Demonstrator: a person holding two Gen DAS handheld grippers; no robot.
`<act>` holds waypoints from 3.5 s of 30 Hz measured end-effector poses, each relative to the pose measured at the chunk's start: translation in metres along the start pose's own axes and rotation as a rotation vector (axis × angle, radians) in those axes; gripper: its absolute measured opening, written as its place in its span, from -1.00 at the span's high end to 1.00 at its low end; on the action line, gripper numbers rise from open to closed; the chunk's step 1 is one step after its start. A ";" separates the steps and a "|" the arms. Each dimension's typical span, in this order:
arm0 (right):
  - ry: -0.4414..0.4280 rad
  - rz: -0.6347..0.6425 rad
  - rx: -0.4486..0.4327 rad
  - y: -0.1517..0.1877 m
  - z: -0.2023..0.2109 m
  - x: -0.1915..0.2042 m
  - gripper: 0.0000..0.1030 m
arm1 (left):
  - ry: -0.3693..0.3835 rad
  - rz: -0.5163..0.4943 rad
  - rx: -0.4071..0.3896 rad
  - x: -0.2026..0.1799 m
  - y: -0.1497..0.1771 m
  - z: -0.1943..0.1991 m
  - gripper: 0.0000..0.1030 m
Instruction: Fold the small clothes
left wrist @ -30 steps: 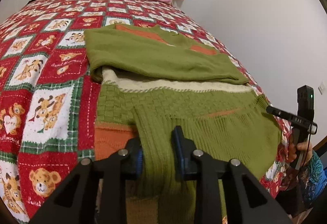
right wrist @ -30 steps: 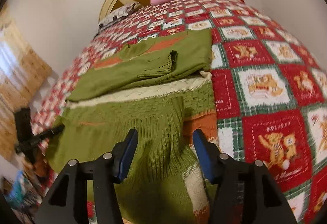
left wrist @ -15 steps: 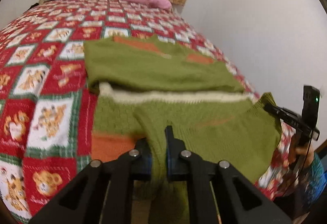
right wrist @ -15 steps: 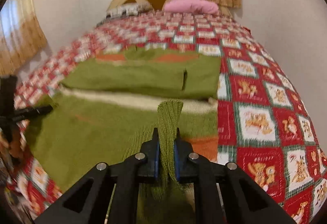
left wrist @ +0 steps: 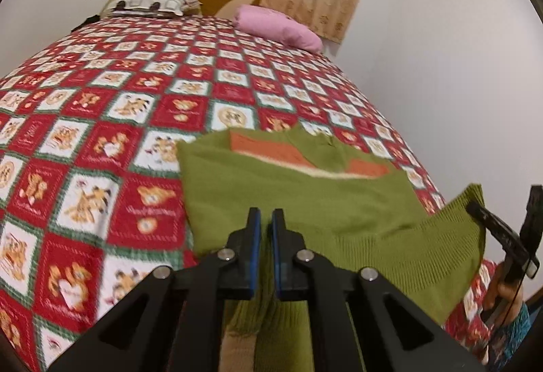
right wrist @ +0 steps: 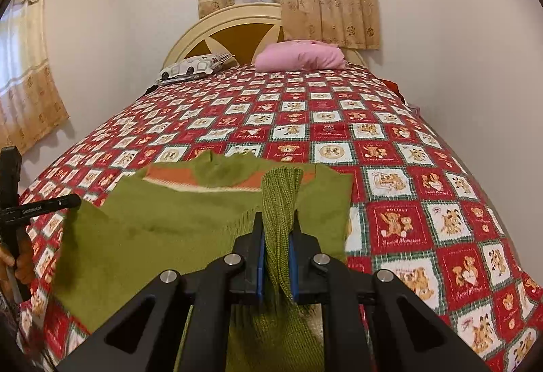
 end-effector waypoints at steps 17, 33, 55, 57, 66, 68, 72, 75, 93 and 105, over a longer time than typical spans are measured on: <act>0.001 -0.022 0.079 0.025 -0.027 -0.008 0.80 | -0.045 -0.122 0.201 -0.005 0.050 -0.045 -0.28; -0.012 0.010 0.028 0.016 -0.001 0.003 0.80 | -0.080 -0.104 0.038 -0.005 0.027 -0.005 0.90; 0.031 0.110 -0.014 -0.051 -0.043 0.005 0.80 | -0.074 0.005 0.011 0.013 -0.046 -0.038 0.91; 0.044 0.120 -0.016 -0.063 -0.056 0.002 0.80 | -0.096 0.005 0.003 0.016 -0.058 -0.045 0.91; 0.128 0.138 -0.013 -0.102 -0.147 -0.011 0.80 | -0.167 0.005 0.000 0.029 -0.104 -0.110 0.91; 0.140 0.142 0.013 -0.094 -0.172 -0.015 0.80 | -0.204 0.009 0.022 0.035 -0.099 -0.133 0.91; 0.211 0.200 0.081 -0.064 -0.213 -0.023 0.80 | -0.277 0.049 0.078 0.054 -0.078 -0.165 0.92; 0.223 0.185 0.157 -0.048 -0.232 -0.034 0.80 | -0.258 0.108 0.108 0.065 -0.071 -0.170 0.92; 0.076 -0.088 0.111 0.001 -0.066 -0.073 -0.02 | -0.210 -0.100 0.010 0.000 -0.019 -0.053 0.78; 0.140 -0.021 0.241 0.071 -0.071 -0.053 0.89 | -0.299 -0.182 0.067 -0.026 0.028 -0.084 -0.05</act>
Point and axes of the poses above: each gripper's, at about its wrist camera, not at the fingertips, and z roughly against the way its jaws point, x to its left, y to its underside, the point moved 6 cm from there along -z, roughly the way its jaws point, and after that the axes turned 1 degree about -y, right-handed, at the moved point
